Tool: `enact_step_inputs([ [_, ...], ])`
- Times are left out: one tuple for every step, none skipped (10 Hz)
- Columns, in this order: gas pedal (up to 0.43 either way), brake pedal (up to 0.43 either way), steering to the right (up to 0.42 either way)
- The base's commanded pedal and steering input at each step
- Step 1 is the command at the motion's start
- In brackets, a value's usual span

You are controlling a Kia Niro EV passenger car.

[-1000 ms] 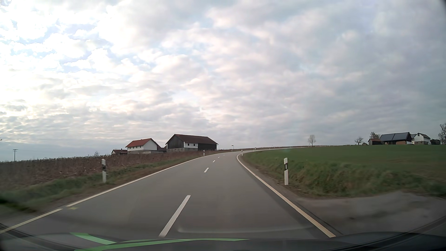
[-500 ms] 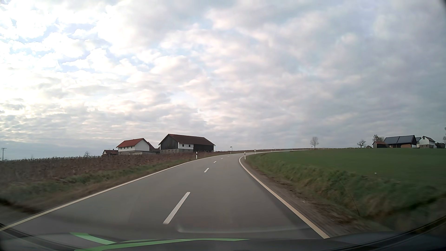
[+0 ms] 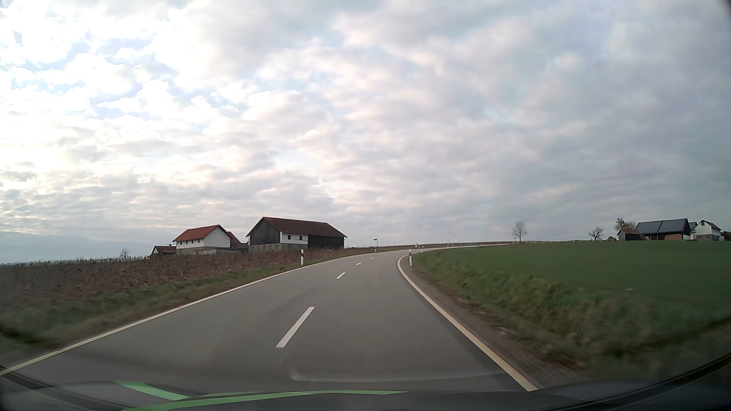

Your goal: Follow the waypoints while adhering to traffic rules and regulations

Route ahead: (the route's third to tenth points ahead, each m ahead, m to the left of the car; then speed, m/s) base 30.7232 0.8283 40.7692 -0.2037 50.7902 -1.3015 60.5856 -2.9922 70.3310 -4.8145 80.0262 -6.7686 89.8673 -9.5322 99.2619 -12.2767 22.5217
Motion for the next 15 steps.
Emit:
enact_step_inputs([
  [0.287, 0.000, 0.009],
  [0.287, 0.000, 0.010],
  [0.287, 0.000, 0.012],
  [0.287, 0.000, 0.013],
  [0.287, 0.000, 0.013],
  [0.287, 0.000, 0.014],
  [0.287, 0.000, 0.014],
  [0.287, 0.000, 0.015],
  [0.287, 0.000, 0.016],
  [0.287, 0.000, 0.016],
  [0.287, 0.000, 0.017],
  [0.287, 0.000, 0.018],
  [0.287, 0.000, 0.019],
  [0.287, 0.000, 0.020],
  [0.287, 0.000, 0.020],
])
